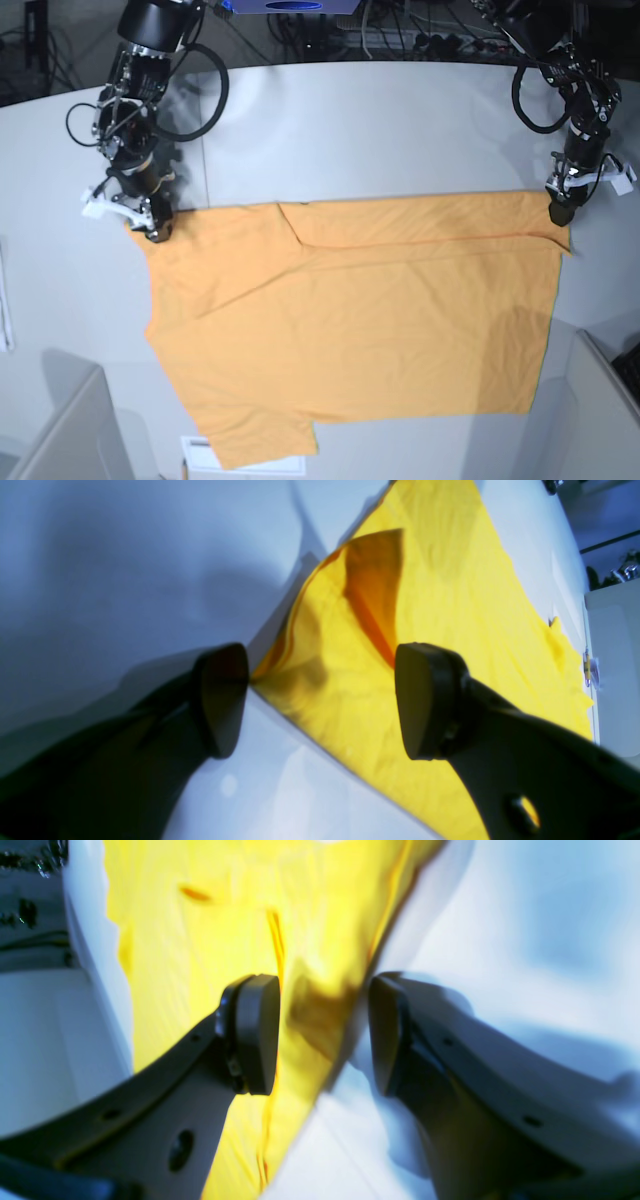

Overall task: Fold the T-shirt properly
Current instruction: 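Pull the shoulder edge with both grippers toward the robot, stretching the shirt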

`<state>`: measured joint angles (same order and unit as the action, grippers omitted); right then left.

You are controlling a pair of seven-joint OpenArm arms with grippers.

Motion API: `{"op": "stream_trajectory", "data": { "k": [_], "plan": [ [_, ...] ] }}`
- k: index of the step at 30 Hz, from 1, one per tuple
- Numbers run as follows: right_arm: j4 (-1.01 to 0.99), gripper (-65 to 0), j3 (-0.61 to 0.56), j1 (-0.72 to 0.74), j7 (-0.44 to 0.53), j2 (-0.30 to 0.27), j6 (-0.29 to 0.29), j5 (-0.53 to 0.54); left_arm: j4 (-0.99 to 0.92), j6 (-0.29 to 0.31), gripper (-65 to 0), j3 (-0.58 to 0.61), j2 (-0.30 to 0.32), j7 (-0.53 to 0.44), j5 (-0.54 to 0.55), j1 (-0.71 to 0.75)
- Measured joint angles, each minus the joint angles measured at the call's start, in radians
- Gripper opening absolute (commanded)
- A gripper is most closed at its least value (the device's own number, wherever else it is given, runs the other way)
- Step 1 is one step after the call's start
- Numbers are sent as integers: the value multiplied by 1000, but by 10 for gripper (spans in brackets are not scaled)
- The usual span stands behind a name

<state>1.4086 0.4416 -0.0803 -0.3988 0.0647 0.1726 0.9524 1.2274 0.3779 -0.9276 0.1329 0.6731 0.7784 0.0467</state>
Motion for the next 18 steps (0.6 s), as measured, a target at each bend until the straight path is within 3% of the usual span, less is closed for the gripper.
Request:
{"op": "stream_trajectory", "data": {
  "k": [10, 12, 18],
  "plan": [
    [-19, -377, -8, -3, 56, -15, -5, 10, -68, 23, -209, -3, 3, -34, 35, -11],
    [-19, -378, -8, -3, 55, -15, -6, 10, -68, 21, -255, -3, 3, -35, 34, -11],
    [-21, -380, -8, -3, 56, -15, -6, 10, -76, 8, -508, 0, 2, -21, 15, -10]
  ]
}}
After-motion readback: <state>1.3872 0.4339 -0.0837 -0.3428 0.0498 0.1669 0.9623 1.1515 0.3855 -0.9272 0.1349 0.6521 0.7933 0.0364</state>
